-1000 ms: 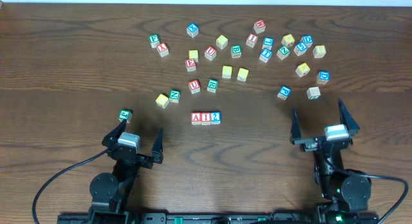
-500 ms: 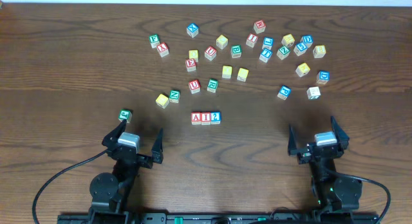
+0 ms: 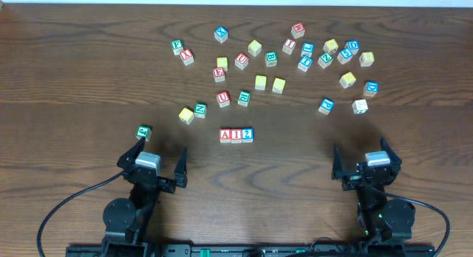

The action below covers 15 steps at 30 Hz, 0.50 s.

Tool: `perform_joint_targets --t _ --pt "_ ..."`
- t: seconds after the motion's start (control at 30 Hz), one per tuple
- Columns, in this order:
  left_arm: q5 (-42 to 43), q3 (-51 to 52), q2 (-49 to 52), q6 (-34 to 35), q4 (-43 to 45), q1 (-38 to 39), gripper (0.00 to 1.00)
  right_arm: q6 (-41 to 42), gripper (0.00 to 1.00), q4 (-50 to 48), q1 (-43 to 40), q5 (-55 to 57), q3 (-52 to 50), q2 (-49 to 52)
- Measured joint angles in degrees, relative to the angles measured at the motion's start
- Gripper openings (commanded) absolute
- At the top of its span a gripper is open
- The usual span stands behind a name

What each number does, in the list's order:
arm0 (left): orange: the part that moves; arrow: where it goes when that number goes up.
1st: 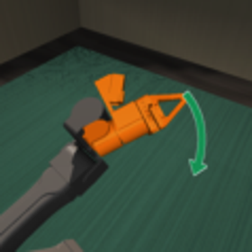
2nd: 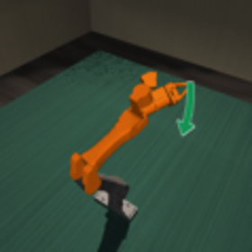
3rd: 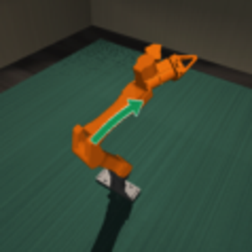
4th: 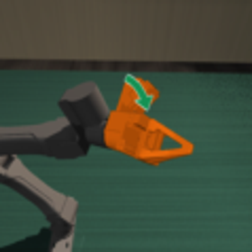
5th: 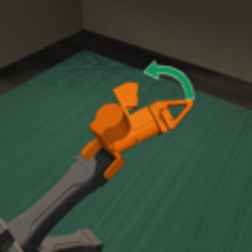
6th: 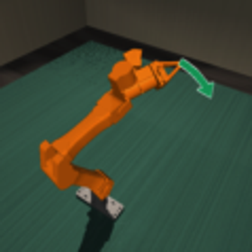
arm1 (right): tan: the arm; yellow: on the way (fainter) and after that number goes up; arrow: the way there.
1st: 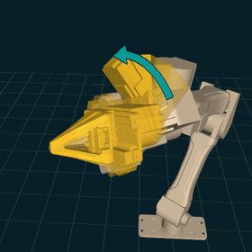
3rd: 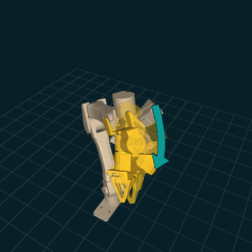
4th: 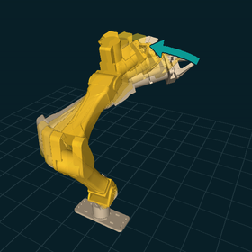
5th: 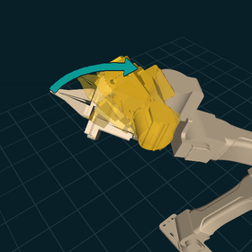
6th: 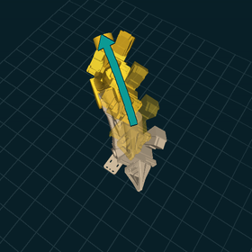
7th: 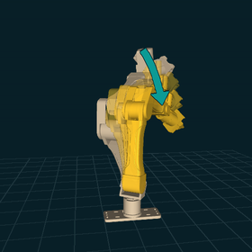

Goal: Spell out AI2

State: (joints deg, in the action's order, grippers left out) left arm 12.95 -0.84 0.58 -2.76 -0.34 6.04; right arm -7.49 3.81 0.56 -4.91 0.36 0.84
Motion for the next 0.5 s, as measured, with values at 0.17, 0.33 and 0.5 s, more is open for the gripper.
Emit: perform_joint_targets --t 0.17,0.33,0.5 --pt "0.0 0.0 0.0 0.0 0.0 0.0 0.99 1.4 0.99 0.1 0.0 0.7 0.0 0.0" --pt "0.0 0.0 0.0 0.0 0.0 0.0 0.99 3.6 0.99 0.2 0.0 1.5 0.0 0.0" --pt "0.0 0.0 0.0 0.0 0.0 0.0 0.99 4.9 0.99 0.2 0.0 2.0 0.0 0.0"
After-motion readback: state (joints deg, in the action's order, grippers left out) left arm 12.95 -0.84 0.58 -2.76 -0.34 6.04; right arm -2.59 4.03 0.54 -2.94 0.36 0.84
